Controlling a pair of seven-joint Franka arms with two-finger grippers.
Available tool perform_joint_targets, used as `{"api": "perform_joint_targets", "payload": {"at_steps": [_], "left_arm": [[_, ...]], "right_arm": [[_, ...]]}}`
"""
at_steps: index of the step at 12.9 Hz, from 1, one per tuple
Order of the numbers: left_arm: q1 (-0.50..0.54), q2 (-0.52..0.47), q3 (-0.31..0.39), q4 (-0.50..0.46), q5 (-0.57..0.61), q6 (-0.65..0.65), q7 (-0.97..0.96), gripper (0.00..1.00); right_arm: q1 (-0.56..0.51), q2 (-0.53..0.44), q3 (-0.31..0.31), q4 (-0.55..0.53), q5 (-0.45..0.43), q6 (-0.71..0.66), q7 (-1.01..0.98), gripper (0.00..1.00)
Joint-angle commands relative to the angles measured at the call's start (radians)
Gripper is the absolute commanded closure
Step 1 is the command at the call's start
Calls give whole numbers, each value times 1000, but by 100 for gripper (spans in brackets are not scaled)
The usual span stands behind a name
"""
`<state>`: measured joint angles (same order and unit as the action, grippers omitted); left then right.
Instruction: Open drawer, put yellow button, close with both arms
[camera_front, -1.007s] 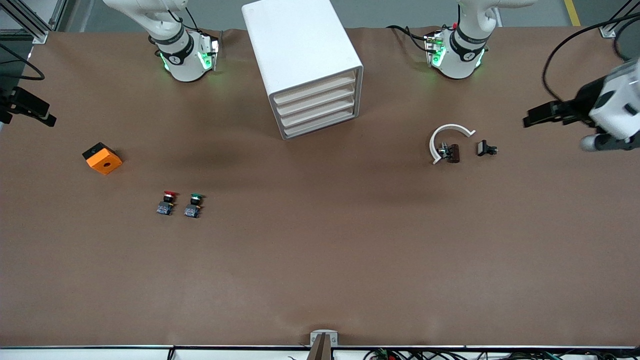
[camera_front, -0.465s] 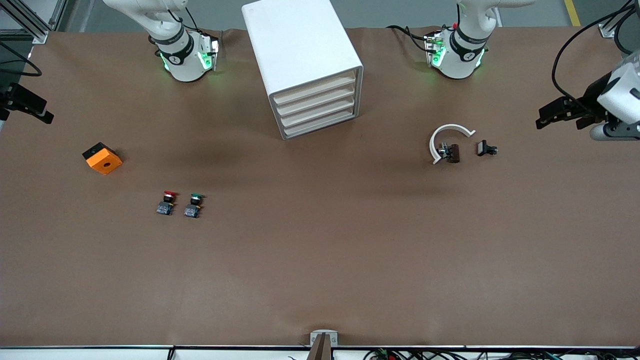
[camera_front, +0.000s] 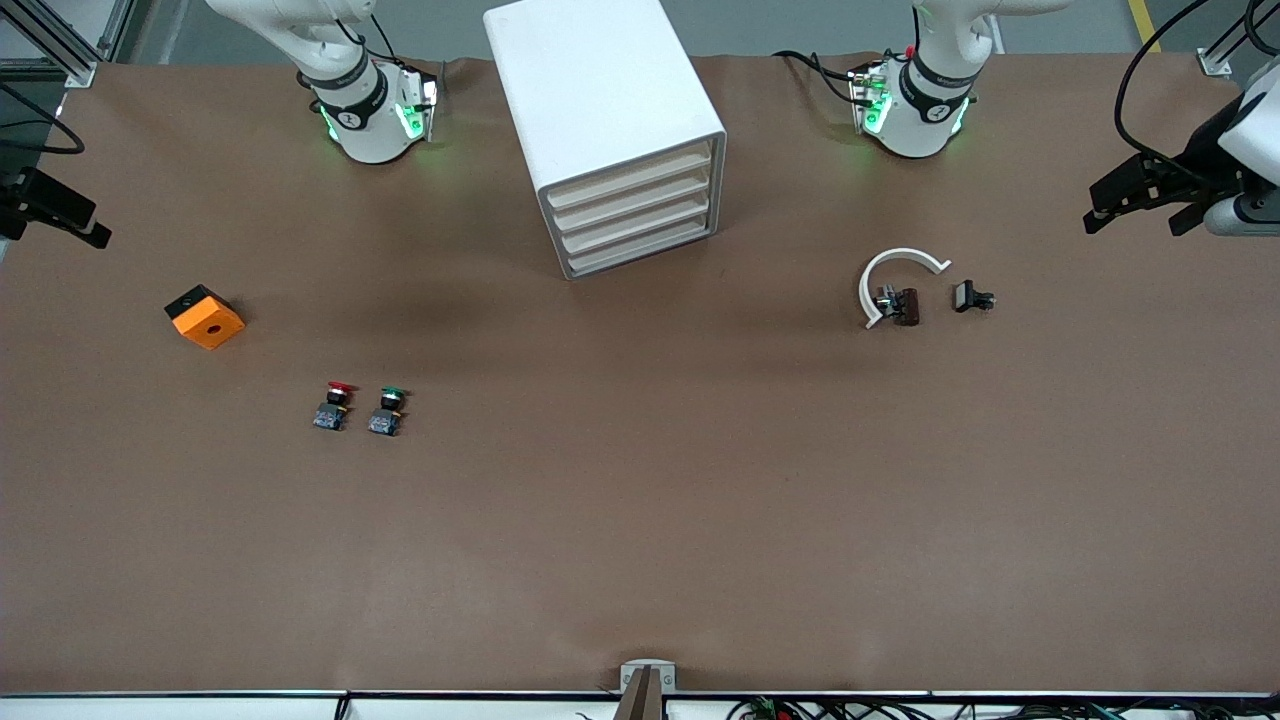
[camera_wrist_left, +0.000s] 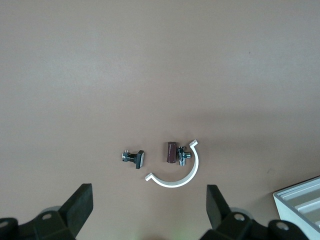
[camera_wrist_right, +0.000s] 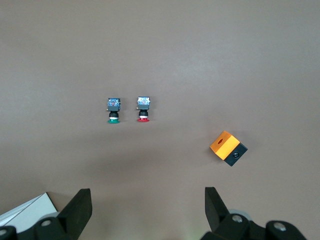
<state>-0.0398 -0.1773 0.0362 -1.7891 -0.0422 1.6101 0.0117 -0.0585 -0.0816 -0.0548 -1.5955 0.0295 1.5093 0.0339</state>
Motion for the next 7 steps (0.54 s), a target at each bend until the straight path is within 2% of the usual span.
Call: {"api": "perform_joint_targets", "payload": {"at_steps": [1, 7], "left_arm": [[-9, 12, -6, 42, 24, -29, -7, 0], [-2, 25, -10, 68, 25, -30, -7, 0]], "right_arm": [[2, -23, 4, -20, 15, 2, 24, 0], [2, -23, 6, -20, 15, 5, 14, 0]]}}
